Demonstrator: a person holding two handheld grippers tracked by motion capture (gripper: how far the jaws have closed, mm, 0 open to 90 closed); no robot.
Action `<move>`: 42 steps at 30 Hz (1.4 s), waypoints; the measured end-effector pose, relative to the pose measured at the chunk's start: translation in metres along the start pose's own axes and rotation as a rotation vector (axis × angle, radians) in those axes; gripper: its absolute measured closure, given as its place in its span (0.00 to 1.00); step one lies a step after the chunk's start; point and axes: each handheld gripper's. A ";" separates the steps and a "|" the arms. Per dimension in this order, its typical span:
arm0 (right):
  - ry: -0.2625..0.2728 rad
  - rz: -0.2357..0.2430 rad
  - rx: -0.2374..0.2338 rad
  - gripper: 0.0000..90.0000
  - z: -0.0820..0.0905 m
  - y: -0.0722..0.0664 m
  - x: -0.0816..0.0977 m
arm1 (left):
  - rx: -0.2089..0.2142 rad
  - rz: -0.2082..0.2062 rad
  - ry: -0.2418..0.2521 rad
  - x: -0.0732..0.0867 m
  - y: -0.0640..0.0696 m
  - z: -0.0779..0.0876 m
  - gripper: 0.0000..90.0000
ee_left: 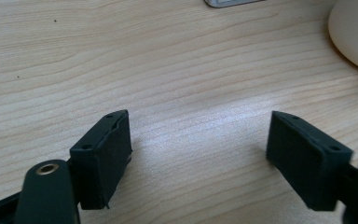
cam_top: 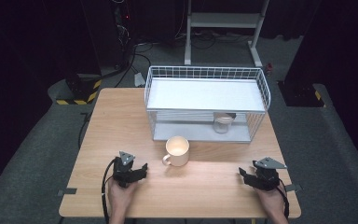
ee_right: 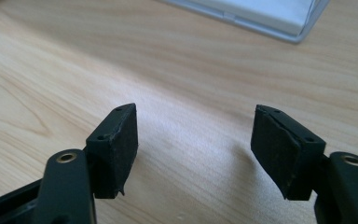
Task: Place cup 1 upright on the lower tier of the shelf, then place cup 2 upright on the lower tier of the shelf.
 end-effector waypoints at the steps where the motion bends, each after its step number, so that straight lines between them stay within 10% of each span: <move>1: -0.014 0.002 -0.007 0.34 -0.002 0.000 -0.001 | 0.000 -0.001 -0.001 0.000 0.000 0.000 0.22; 21: -0.023 -0.016 -0.012 0.30 -0.006 0.001 -0.004 | 0.188 -0.019 0.015 0.000 0.021 0.013 0.13; 42: -0.023 -0.015 -0.009 0.30 -0.005 0.001 -0.004 | 0.254 -0.136 0.049 -0.020 0.066 0.018 0.13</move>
Point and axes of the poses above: each handheld gripper's, and its own axes: z roughly backward along the jaws, x roughly out of its underside, y roughly to its right, and after that the axes turned 3 degrees about z, right-handed
